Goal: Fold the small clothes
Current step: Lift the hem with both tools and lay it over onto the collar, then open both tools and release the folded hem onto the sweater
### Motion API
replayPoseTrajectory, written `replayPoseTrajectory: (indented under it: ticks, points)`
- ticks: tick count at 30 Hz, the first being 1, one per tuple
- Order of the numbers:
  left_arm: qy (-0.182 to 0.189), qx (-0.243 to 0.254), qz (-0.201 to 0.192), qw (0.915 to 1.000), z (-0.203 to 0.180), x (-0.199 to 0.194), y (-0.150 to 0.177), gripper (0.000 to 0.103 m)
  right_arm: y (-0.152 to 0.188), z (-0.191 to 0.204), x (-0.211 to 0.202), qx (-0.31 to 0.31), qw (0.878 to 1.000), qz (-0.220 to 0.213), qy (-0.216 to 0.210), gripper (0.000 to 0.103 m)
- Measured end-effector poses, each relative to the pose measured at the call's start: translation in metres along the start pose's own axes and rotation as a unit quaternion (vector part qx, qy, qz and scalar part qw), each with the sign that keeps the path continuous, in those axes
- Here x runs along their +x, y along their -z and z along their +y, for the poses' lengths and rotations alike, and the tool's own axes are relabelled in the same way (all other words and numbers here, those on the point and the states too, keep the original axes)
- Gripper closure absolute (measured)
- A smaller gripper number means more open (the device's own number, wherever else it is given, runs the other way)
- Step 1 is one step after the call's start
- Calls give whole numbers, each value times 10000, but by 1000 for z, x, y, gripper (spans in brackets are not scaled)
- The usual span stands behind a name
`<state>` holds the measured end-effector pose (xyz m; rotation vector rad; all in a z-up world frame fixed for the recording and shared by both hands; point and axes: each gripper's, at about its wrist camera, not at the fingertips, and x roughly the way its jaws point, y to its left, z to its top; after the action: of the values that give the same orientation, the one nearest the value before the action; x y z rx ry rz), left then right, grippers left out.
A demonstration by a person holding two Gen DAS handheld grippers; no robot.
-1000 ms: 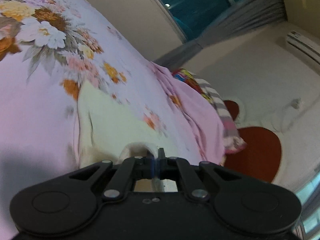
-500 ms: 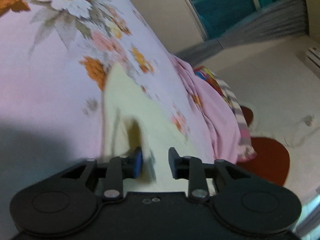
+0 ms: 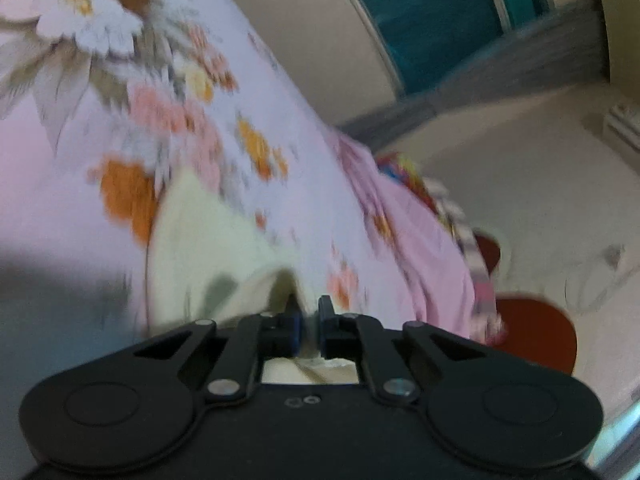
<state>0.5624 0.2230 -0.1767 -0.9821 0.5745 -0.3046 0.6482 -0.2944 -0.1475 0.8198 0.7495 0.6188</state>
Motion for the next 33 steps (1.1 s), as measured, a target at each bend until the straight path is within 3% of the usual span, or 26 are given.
replayPoseTrajectory:
  ticks: [2,4,7,9,16,18,19,20,22,23,25,30,33]
  points:
    - [-178,-203,-246,9993,10,4,-9,76,-6,-16,7,347,9983,-251,394,98]
    - [-461,-340,-344,9978,20,1,-11,75,-4,-33,4,716,9954,-362,530,98]
    - [-561,177,-371,9976,15,-17,-10,75,4,-33,-14,472,9968,-518,383,98]
    - [-700,543,-351,9955,10,-25,-8,75,11,-27,-21,54,9973,-507,525,98]
    - [-1284,1970,-117,9719,-26,-5,-9,75,7,0,9,-677,9939,-268,831,96]
    - [-1418,2364,83,9612,-32,7,-9,75,5,7,20,-865,9914,-158,965,77]
    - [-1498,2523,148,9559,-33,11,-7,75,3,7,29,-947,9899,-110,1051,51]
    - [-1605,2690,247,9494,-33,17,-6,75,4,9,34,-1049,9884,-117,1096,46]
    - [-1686,2938,344,9402,-34,21,-3,75,6,8,41,-1250,9870,2,1010,47]
    - [-1727,3144,388,9326,-36,24,0,75,8,9,44,-1361,9851,51,1051,61]
    - [-1640,3320,465,9277,-38,26,3,75,10,9,51,-1561,9809,134,1151,75]
    - [-1484,3399,437,9277,-37,31,3,75,18,12,59,-1968,9728,123,1214,76]
    - [-1327,3198,493,9369,-30,35,-3,77,18,16,59,-2149,9688,106,1233,76]
